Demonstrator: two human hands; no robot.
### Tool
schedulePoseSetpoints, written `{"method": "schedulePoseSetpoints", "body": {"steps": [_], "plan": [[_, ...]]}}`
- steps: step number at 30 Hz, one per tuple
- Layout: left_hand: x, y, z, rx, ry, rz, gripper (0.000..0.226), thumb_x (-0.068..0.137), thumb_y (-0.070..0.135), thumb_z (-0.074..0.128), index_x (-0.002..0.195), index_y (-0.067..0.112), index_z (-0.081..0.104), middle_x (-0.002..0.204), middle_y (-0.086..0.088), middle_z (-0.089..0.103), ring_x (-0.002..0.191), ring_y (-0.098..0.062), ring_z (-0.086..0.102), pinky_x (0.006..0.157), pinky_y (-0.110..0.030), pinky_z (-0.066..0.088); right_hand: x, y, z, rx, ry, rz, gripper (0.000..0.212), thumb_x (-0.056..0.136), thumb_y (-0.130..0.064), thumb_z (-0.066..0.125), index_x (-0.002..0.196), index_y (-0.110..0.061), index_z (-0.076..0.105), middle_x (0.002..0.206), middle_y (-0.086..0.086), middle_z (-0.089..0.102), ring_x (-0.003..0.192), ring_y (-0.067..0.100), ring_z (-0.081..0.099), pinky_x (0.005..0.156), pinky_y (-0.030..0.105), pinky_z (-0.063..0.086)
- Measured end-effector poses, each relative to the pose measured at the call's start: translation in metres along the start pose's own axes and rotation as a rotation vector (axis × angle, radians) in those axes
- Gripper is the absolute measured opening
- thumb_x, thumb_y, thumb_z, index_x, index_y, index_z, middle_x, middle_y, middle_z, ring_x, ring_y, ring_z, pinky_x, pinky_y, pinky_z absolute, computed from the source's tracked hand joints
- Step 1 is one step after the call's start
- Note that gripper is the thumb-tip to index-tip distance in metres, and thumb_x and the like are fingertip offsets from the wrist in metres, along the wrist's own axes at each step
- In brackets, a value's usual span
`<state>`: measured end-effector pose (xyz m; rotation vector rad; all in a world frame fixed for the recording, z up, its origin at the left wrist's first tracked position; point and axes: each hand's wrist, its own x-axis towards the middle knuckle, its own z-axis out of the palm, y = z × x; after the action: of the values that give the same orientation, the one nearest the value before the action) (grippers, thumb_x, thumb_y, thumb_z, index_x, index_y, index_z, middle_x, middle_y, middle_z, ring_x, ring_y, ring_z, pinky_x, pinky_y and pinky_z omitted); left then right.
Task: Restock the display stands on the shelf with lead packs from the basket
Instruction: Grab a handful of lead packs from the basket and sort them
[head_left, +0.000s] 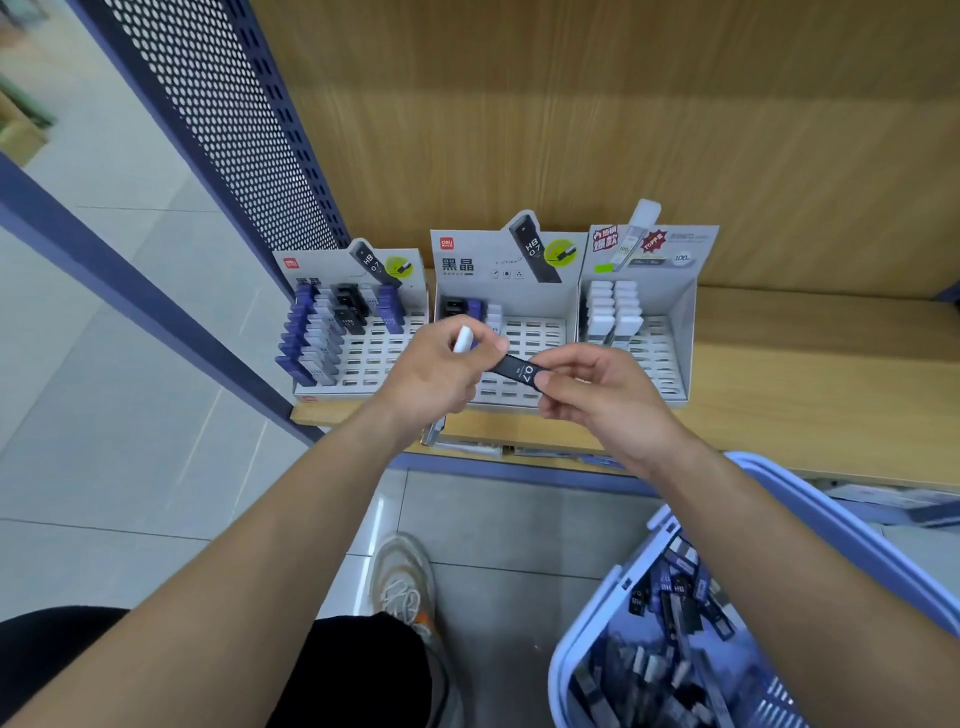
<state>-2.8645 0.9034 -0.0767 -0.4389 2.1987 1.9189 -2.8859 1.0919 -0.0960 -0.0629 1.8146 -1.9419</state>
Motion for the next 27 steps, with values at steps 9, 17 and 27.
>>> {"method": "schedulePoseSetpoints", "body": {"steps": [9,17,27], "plan": [[-0.001,-0.025,-0.013,0.075,0.064,-0.113,0.014,0.101,0.022,0.059,0.09,0.014,0.062,0.054,0.006,0.039,0.05,-0.014,0.033,0.049,-0.027,0.03,0.031,-0.005,-0.003,-0.147,0.266,-0.144,0.01,0.087,-0.008,0.074,0.093,-0.012,0.068,0.075,0.005,0.073,0.072,0.02,0.072,0.078,0.037,0.061],[-0.003,-0.063,-0.049,-0.23,0.138,-0.345,0.008,0.097,0.007,0.057,0.09,0.011,0.058,0.058,-0.002,0.032,0.049,-0.018,0.036,0.048,-0.026,0.034,0.078,0.012,0.021,-0.61,0.104,-0.165,0.008,0.089,-0.013,0.073,0.09,-0.018,0.067,0.077,-0.008,0.065,0.066,-0.001,0.061,0.064,0.013,0.048],[-0.006,-0.084,-0.066,-0.204,0.098,-0.273,0.017,0.105,0.004,0.046,0.109,0.009,0.062,0.06,-0.004,0.044,0.051,-0.019,0.047,0.047,-0.027,0.041,0.098,0.048,0.063,-0.782,0.014,-0.282,0.011,0.089,-0.01,0.071,0.093,-0.02,0.069,0.079,-0.007,0.067,0.071,0.006,0.066,0.065,0.003,0.045]]}}
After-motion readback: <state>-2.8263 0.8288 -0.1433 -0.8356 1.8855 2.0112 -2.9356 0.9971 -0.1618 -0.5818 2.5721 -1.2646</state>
